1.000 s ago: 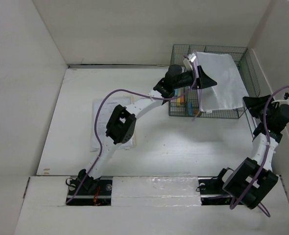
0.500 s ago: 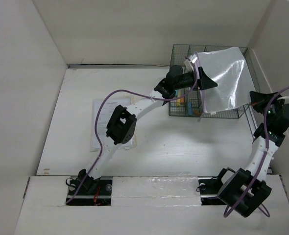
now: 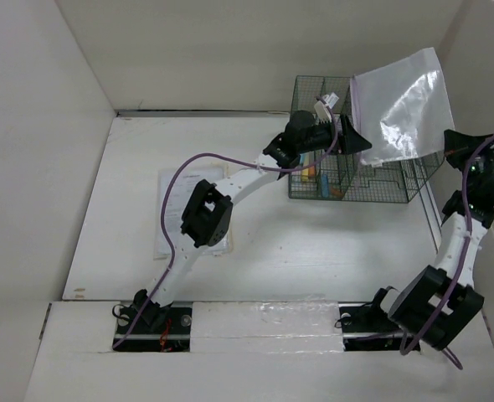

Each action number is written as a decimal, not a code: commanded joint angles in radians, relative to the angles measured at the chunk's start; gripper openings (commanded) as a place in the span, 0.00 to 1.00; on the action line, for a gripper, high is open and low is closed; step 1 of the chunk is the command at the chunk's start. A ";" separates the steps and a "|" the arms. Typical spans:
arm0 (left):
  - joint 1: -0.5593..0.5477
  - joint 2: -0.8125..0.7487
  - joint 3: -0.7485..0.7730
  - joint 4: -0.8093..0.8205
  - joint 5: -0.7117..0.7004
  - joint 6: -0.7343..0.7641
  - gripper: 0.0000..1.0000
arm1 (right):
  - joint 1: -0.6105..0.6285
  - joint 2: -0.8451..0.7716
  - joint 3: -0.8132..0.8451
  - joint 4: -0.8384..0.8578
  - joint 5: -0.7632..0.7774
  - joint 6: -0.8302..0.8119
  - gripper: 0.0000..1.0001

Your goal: Organize the desk

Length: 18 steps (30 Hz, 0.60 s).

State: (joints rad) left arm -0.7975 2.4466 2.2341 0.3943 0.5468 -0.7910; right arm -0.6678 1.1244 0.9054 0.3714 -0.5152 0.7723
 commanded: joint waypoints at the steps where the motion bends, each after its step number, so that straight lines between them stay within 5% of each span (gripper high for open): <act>1: -0.006 -0.098 0.042 -0.014 -0.018 0.055 0.91 | 0.014 0.070 0.062 0.152 0.069 0.059 0.00; 9: 0.021 -0.215 -0.129 -0.015 -0.067 0.102 0.90 | 0.014 0.141 0.087 0.070 0.098 -0.034 0.00; 18: 0.030 -0.414 -0.340 -0.052 -0.185 0.209 0.90 | -0.007 0.288 0.245 -0.091 -0.277 -0.148 0.00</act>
State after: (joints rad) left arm -0.7666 2.1471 1.9011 0.3279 0.4126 -0.6537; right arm -0.6628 1.4200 1.1202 0.3058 -0.6098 0.6750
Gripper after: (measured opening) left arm 0.894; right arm 0.012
